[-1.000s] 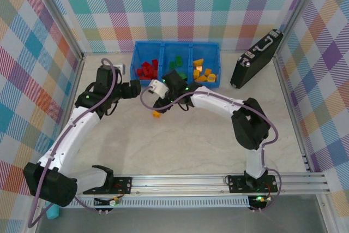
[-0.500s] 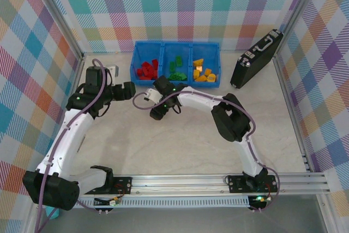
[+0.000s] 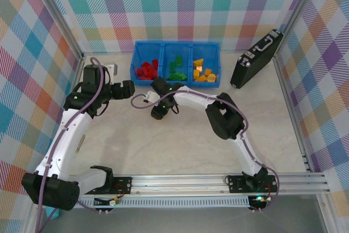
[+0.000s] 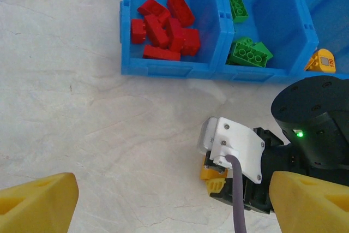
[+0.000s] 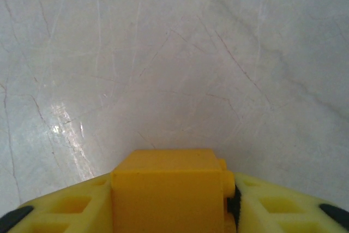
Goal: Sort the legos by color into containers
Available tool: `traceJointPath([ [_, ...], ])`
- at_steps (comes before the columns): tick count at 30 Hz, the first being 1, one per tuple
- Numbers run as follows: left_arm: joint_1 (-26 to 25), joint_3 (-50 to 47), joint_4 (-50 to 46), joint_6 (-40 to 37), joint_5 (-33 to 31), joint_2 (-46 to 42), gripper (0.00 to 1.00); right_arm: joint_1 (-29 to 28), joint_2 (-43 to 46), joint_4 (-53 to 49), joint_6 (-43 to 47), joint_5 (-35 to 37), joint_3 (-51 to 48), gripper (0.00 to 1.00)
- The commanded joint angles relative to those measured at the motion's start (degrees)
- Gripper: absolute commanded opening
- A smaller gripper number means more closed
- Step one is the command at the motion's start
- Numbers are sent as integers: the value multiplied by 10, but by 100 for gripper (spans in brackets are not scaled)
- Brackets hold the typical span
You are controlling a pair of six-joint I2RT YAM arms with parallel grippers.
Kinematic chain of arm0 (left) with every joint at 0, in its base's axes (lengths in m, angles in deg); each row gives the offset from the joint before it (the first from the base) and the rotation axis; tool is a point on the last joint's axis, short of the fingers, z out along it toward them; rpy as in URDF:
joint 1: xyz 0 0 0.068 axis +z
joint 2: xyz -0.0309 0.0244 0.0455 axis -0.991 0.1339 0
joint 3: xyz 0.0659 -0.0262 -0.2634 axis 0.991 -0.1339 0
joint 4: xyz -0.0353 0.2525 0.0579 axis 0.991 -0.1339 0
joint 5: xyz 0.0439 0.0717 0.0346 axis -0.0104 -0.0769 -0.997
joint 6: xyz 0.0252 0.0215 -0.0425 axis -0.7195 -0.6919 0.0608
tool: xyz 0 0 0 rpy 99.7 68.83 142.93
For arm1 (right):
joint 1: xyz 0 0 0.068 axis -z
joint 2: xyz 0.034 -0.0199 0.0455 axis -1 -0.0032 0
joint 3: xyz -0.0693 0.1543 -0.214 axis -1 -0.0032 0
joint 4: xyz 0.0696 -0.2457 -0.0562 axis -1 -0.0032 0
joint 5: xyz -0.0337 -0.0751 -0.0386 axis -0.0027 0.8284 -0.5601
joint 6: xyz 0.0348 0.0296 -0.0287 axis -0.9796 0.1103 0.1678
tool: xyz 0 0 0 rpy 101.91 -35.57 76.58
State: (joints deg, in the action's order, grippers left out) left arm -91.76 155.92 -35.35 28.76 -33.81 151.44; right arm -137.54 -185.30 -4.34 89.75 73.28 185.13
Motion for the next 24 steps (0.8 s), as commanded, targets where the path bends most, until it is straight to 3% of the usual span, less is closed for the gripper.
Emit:
traceJointPath([
  [1,12,22,-17,-5,7,-14,91,-4,-10,-22,7,-9,17,40],
  [8,20,18,-22,-10,-2,-26,91,5,15,-16,-4,-13,12,25],
  [14,25,-37,-5,5,-5,-45,91,95,108,-14,-58,-72,-16,23],
  [19,25,-86,10,9,-23,-51,91,166,173,-37,-51,-33,-6,24],
  [24,32,-133,41,7,-54,-50,91,228,169,-62,-61,36,51,24],
])
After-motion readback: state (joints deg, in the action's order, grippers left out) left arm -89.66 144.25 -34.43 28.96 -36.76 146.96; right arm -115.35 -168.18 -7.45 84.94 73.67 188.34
